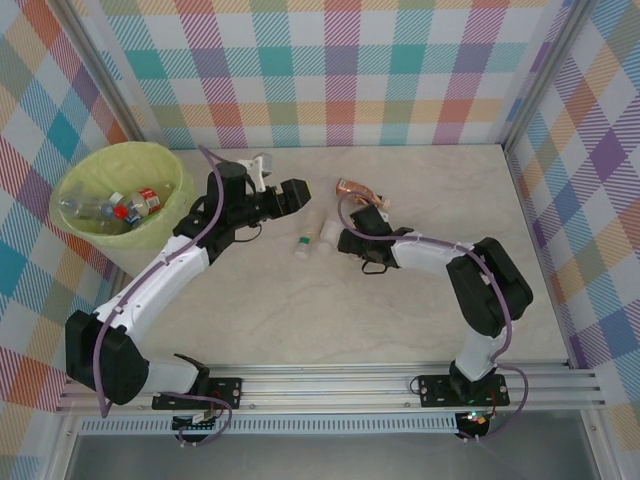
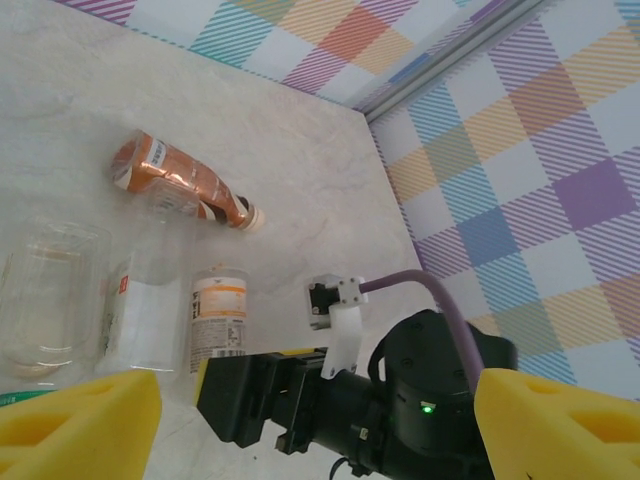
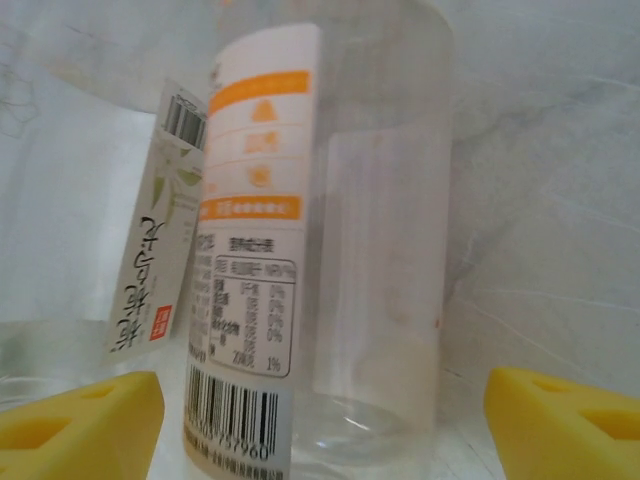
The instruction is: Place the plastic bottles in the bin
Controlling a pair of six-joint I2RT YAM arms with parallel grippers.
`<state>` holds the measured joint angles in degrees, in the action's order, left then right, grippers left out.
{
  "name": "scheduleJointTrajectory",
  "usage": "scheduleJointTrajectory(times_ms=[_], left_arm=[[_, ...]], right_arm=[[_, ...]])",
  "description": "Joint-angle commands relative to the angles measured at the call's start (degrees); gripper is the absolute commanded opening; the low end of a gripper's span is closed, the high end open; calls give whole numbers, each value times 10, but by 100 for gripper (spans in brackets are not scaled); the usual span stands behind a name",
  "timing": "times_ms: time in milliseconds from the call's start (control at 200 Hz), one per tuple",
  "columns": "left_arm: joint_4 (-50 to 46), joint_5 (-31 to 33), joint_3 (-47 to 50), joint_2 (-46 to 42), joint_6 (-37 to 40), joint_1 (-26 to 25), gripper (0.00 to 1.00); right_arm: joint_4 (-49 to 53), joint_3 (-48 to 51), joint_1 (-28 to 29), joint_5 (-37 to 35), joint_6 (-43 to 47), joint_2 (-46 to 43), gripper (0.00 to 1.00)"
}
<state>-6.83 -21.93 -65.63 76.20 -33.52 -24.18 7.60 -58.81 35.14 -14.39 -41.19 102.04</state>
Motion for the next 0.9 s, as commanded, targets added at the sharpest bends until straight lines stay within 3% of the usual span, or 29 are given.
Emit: scheduleJointTrajectory(times_ms=[0, 230, 465, 645, 745, 895], left_arm=[[38, -21, 9, -19, -29, 9, 82], [34, -5, 15, -23, -30, 13, 81], [35, 9, 15, -12, -37, 14, 82], [32, 36, 21, -10, -38, 15, 88], [33, 53, 26, -10, -47, 16, 100], [38, 63, 36, -5, -51, 17, 100]], right_arm=[[-36, -16, -3, -8, -3, 28, 82], [-103, 24, -3, -25, -16, 49, 69], [-152, 76, -3, -39, 7, 9, 56], [-221, 134, -3, -42, 44, -46, 48], [-256, 164, -3, -34, 65, -77, 46], [-295, 197, -2, 3, 112, -124, 45]])
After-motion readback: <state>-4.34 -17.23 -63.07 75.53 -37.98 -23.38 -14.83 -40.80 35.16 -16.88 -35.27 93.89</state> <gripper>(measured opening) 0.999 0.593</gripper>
